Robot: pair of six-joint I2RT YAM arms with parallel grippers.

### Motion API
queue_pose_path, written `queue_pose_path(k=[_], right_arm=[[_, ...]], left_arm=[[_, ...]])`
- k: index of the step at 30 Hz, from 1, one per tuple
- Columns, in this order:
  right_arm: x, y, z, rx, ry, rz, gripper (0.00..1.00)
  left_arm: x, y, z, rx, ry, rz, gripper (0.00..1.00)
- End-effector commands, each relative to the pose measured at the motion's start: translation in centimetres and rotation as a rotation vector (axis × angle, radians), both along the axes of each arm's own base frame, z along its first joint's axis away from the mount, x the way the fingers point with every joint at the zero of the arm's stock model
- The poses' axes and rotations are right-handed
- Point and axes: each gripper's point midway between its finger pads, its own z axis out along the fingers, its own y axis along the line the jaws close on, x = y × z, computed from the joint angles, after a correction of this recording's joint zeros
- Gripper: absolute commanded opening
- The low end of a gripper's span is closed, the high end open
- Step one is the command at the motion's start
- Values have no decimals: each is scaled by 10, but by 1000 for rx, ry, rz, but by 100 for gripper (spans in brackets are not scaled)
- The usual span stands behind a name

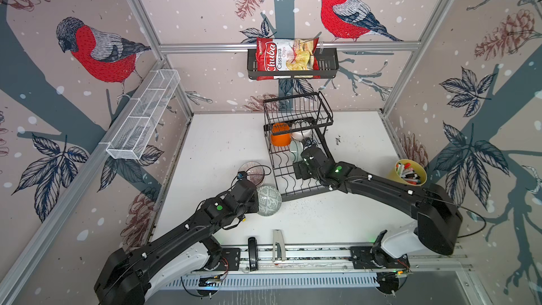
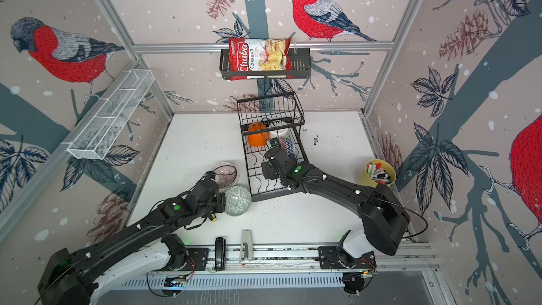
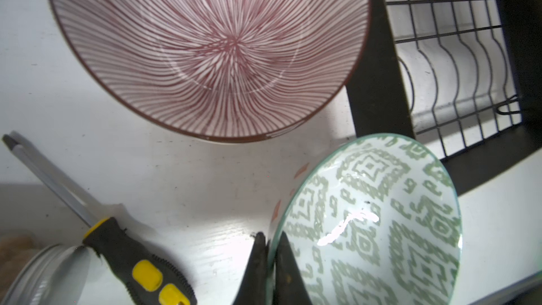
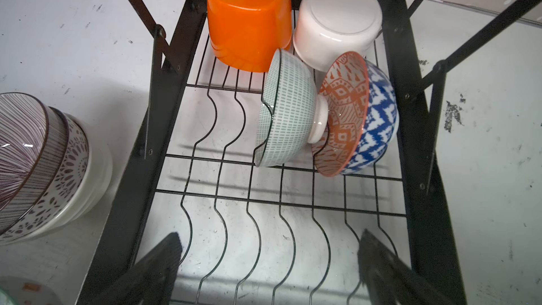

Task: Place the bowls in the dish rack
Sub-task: 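Grasp the grey-patterned bowl rim with the left gripper and lift it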

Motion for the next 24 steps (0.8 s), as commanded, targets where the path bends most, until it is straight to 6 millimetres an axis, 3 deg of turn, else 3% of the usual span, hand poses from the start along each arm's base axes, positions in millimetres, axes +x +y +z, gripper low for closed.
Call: queue_pose_path(k=[1, 11, 24], right_arm=[[-1, 2, 2, 15, 1, 2, 94], [-5, 7, 4, 26, 4, 21, 94], [-7, -2, 31, 52, -37, 4, 93]], left_arm=[[8, -17, 21, -86, -64, -36, 0], [10, -23, 44, -144, -118, -52, 0], [41, -38, 85, -167, -246, -37, 0]])
